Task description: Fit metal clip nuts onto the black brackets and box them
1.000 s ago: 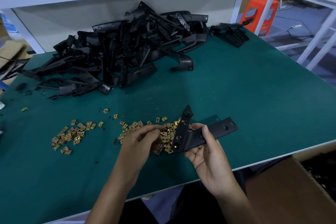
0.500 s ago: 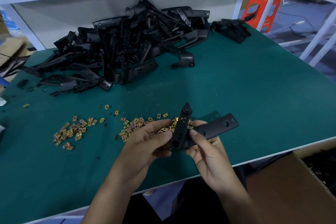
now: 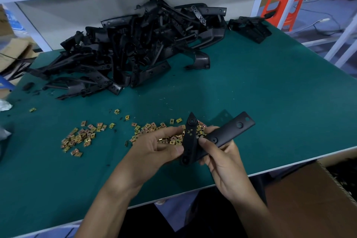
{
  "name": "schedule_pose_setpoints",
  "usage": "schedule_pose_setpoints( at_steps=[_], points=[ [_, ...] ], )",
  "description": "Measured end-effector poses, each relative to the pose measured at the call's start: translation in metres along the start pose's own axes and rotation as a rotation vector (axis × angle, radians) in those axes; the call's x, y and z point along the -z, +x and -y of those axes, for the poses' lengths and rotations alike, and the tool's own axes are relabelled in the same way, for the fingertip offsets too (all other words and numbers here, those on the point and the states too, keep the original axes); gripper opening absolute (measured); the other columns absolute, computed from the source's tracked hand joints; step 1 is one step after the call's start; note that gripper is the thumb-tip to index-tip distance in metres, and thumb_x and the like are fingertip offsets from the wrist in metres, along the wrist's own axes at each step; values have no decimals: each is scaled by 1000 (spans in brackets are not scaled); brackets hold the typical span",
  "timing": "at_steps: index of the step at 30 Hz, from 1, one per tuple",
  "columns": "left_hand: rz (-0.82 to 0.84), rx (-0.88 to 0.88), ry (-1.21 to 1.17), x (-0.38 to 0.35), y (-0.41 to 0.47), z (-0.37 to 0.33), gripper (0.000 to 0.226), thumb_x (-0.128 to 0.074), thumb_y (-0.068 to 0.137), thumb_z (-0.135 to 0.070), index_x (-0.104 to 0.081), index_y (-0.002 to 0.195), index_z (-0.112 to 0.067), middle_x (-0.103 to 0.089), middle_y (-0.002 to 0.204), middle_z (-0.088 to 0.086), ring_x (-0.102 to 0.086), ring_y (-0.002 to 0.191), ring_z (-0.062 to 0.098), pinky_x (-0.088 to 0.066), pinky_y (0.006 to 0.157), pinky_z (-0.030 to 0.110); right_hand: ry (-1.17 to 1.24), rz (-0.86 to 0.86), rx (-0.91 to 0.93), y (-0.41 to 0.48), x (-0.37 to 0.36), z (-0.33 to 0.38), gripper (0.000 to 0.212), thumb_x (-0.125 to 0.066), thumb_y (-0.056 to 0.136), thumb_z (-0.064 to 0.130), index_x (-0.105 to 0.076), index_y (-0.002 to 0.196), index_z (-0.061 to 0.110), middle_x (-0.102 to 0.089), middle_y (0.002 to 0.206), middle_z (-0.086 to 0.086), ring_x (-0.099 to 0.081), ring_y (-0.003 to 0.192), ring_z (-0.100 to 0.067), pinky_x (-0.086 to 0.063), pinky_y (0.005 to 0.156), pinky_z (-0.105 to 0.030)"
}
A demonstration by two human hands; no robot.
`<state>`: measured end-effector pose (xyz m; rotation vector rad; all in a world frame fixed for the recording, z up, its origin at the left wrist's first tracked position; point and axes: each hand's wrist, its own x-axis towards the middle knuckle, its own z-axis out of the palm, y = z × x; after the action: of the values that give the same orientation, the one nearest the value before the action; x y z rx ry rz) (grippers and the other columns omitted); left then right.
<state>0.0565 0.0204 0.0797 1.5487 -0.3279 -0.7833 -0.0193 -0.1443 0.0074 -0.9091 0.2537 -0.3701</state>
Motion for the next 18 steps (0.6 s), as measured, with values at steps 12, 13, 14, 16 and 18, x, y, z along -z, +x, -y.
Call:
schedule_pose_setpoints(
  at_steps=[12,13,14,16,18],
  points=[
    [53,-94,88,-17,0,16,41,-63,97,-4,-61,124,-35,-78,106,-2,-72,105,12,-52,85,15,-166,-160,63,3,3,-9,21,-74,88,15,-56,98,14,-43,71,-11,-39,57,-19,-30,47,-30],
    [-19,-101,122,-20,0,20,35,-67,96,-13,-64,122,-36,-78,104,-7,-73,102,9,-53,82,14,-183,-164,97,2,3,-11,17,-73,90,14,-57,97,16,-45,70,-10,-41,56,-18,-33,46,-29],
    [-103,-108,183,-22,0,24,29,-72,92,-24,-67,118,-38,-78,100,-11,-73,97,5,-53,79,14,-206,-169,126,0,1,-12,15,-73,91,16,-59,95,19,-50,70,-7,-46,57,-17,-38,47,-28],
    [-263,-108,356,-24,-1,32,23,-77,81,-47,-72,104,-42,-75,92,-20,-70,85,-3,-50,70,11,-207,-171,162,-3,-3,-13,13,-74,89,24,-62,93,24,-57,75,-2,-55,65,-15,-46,52,-26],
    [-375,-91,527,-28,-1,37,32,-74,78,-60,-71,104,-41,-73,92,-22,-66,85,-5,-51,70,15,-126,-161,175,-5,-3,-11,13,-75,89,26,-63,95,25,-62,83,-4,-62,75,-19,-53,61,-30]
  ],
)
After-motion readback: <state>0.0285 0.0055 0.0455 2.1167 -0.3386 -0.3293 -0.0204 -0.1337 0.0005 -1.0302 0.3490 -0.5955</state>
